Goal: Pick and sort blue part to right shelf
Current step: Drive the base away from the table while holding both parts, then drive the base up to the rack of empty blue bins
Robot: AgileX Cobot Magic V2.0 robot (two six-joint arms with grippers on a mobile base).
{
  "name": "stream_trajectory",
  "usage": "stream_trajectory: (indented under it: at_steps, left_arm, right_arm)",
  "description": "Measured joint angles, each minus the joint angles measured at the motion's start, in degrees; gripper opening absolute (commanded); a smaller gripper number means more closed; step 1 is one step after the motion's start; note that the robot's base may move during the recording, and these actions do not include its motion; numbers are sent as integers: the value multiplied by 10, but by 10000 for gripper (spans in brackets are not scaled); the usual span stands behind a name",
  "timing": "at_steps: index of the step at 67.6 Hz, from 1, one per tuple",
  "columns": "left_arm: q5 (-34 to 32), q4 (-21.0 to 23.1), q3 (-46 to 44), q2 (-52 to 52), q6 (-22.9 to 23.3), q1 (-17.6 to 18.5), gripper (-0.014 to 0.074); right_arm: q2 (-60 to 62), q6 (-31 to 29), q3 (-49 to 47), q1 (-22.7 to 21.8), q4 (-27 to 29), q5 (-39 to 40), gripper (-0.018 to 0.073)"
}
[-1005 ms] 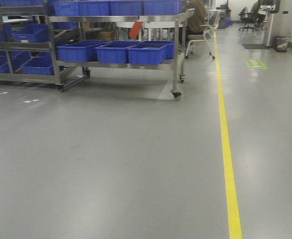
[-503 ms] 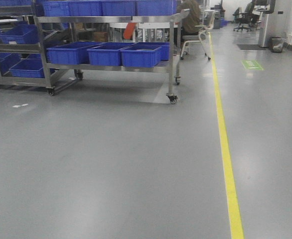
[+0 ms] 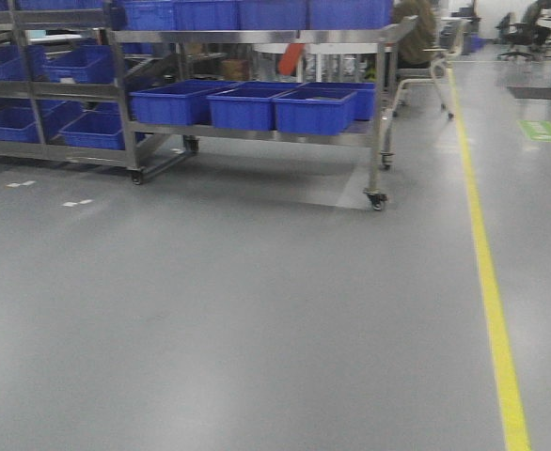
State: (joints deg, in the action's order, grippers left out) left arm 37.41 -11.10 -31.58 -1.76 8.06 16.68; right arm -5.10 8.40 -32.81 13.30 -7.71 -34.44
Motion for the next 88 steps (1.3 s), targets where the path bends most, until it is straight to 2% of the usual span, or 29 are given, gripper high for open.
stream_trajectory:
  at_steps: [88]
  left_arm:
    - [2,0,0,0,0,0,230]
  right_arm:
    - [0,0,0,-1,0,0,261]
